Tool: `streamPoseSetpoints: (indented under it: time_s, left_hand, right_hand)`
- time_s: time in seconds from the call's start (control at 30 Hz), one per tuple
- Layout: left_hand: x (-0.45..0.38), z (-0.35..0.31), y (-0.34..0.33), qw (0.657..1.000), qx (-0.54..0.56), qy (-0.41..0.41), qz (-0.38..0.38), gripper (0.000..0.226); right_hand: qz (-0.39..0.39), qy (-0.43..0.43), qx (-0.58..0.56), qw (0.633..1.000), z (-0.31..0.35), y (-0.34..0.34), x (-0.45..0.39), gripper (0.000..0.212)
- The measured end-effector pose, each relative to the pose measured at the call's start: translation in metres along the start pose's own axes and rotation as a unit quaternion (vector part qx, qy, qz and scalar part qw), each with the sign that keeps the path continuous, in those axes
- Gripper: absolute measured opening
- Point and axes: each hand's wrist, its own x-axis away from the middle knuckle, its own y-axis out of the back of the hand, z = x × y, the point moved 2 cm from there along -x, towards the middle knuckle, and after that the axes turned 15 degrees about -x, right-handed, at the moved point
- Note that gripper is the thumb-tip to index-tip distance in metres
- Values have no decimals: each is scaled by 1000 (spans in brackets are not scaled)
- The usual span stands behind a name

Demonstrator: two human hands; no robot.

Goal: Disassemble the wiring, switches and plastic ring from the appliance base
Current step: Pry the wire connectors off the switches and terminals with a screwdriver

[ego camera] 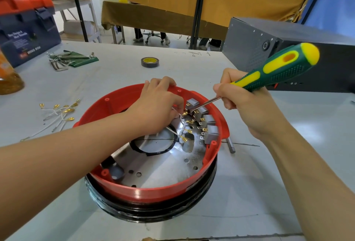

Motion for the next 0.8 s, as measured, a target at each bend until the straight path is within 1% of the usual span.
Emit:
streamPoseSetpoints:
  time_s: [0.1, 0.17, 0.3, 0.4, 0.6, 0.8]
  left_hand:
    - [0, -1, 1, 1000, -3, 2, 3, 16]
    - [0, -1, 1, 1000, -4, 4, 6, 15]
    - [0, -1, 2, 1000, -10, 4, 8, 12]
    - [-1, -2, 1, 1000, -16, 3, 9, 12]
    - [0, -2, 1, 1000, -14, 2, 8, 13]
    - [0, -1, 1, 1000, -6, 1, 12, 13]
  right_hand:
    - [-19, 5, -15, 1000, -1, -3, 2, 28]
    - [-18, 17, -5, 1000, -1, -2, 5, 28]
    - [14, 50, 43, 998, 0, 0, 11, 29]
    - [32, 55, 57, 996, 1, 1, 10, 28]
    - [-12, 17, -4, 1000, -6, 1, 2, 27]
    - [-41, 3, -47, 998, -9, 2, -1, 27]
